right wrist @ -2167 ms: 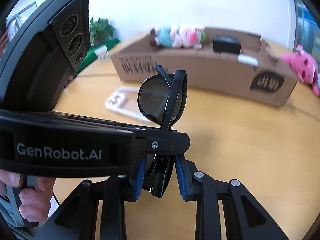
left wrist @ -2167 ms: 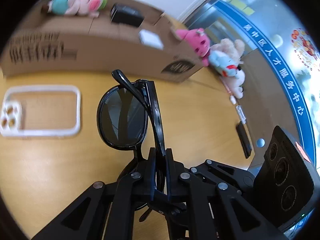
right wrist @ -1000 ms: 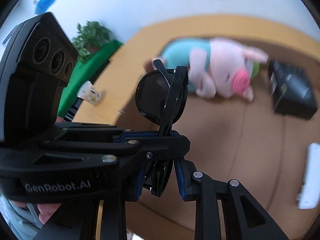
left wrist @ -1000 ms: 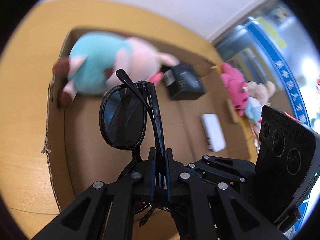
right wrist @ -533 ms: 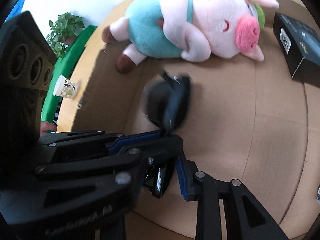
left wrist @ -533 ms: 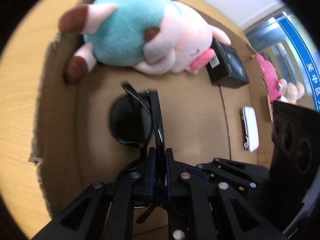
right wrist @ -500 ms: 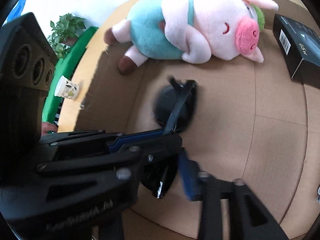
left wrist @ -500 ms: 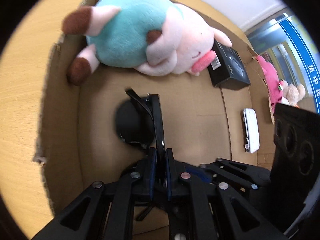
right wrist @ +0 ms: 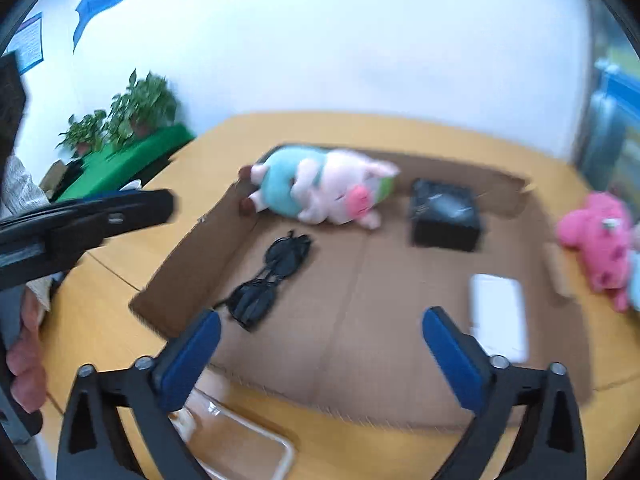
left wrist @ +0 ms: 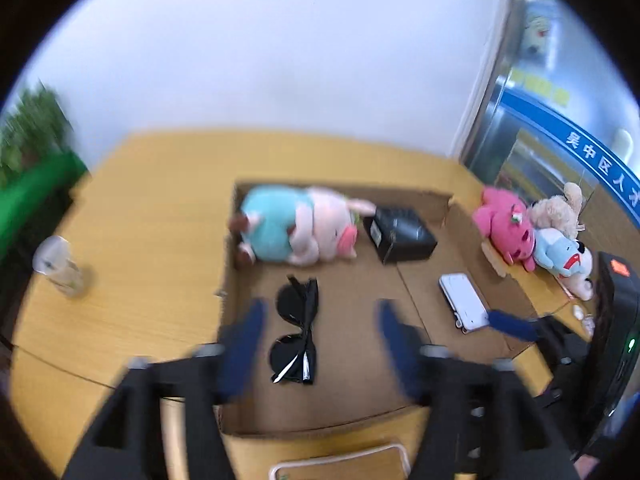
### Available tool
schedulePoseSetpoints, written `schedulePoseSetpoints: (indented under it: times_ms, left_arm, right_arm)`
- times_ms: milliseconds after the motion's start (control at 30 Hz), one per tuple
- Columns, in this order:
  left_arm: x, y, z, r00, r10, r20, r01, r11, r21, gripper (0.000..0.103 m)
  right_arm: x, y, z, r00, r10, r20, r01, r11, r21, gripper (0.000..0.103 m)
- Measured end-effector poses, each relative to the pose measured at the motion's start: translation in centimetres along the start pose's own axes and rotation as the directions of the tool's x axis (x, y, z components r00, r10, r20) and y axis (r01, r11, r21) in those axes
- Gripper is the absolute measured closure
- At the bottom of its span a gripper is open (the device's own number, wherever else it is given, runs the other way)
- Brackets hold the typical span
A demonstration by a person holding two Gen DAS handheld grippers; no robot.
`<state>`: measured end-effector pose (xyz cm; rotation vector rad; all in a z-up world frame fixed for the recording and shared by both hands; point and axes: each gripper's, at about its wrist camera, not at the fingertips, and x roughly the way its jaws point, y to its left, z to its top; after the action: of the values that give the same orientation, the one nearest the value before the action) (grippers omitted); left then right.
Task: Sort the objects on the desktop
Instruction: 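Open both grippers to drop the sunglasses beside the pig plush, then move both grippers to the clear phone case and close on its rim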
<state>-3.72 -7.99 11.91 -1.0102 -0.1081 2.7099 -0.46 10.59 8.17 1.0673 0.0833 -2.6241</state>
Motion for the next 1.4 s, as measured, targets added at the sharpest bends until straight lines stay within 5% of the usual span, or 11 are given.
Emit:
schedulePoseSetpoints:
  times_ms: [67, 200, 500, 633, 800, 933, 1033, 1133, 1233, 1400]
  left_arm:
    - [-2.3, -1.5, -1.8, 0.996, 0.047, 0.076, -0.051, 0.997, 0.054, 0.028]
    - [-3.6, -3.4, -4.3, 0.993, 0.069, 0.092, -0.076, 0.994, 0.078, 0.028]
    - [-3.3, -2.1, -9.0, 0.998, 0.056, 0.001, -0.056, 0.998, 0.035, 0.028]
    - [-1.7, -0.1, -11.5, 0.994, 0.055, -0.09, -0.055, 0.998, 0.002, 0.028]
    - [0.6, 2.3, -14.1, 0.98, -0.002, -0.201, -0.011, 0.998, -0.062, 0.029]
    - [2.8, 3.5, -15.4, 0.958, -0.045, -0.282, 0.015, 0.994, -0.108, 0.046]
    - [4.4, 4.0, -16.2, 0.935, -0.098, -0.342, 0.05, 0.988, -0.148, 0.054]
    - [4.8, 4.1, -16.1, 0.937, -0.121, -0.328, 0.073, 0.985, -0.155, 0.054]
    - [5.3, 3.9, -15.9, 0.921, -0.194, -0.338, 0.134, 0.972, -0.191, 0.054]
    - [4.4, 2.3, -15.6, 0.926, -0.216, -0.311, 0.172, 0.972, -0.163, 0.054]
  right_arm:
    - [-1.3, -0.6, -1.2, 1.0, -0.017, 0.018, 0.016, 1.0, 0.007, 0.0]
    - [-3.7, -1.5, -4.0, 0.999, -0.039, 0.008, 0.039, 0.999, 0.028, 0.0]
    - [-2.6, -1.4, -8.1, 0.996, 0.02, -0.087, -0.017, 0.999, 0.034, 0.0]
    - [-0.3, -1.1, -9.6, 0.974, 0.113, -0.199, -0.1, 0.992, 0.073, 0.001]
    - [2.3, 0.0, -11.5, 0.946, 0.16, -0.282, -0.142, 0.986, 0.085, 0.012]
    - [4.1, 0.6, -12.2, 0.932, 0.166, -0.323, -0.147, 0.986, 0.082, 0.025]
    - [4.5, 1.0, -12.5, 0.931, 0.168, -0.324, -0.152, 0.986, 0.075, 0.025]
    - [4.7, 1.4, -12.3, 0.922, 0.226, -0.315, -0.208, 0.974, 0.091, 0.024]
    - [4.9, 2.0, -12.0, 0.913, 0.271, -0.305, -0.258, 0.963, 0.084, 0.021]
    - [2.9, 0.5, -11.8, 0.93, 0.28, -0.238, -0.264, 0.96, 0.097, 0.021]
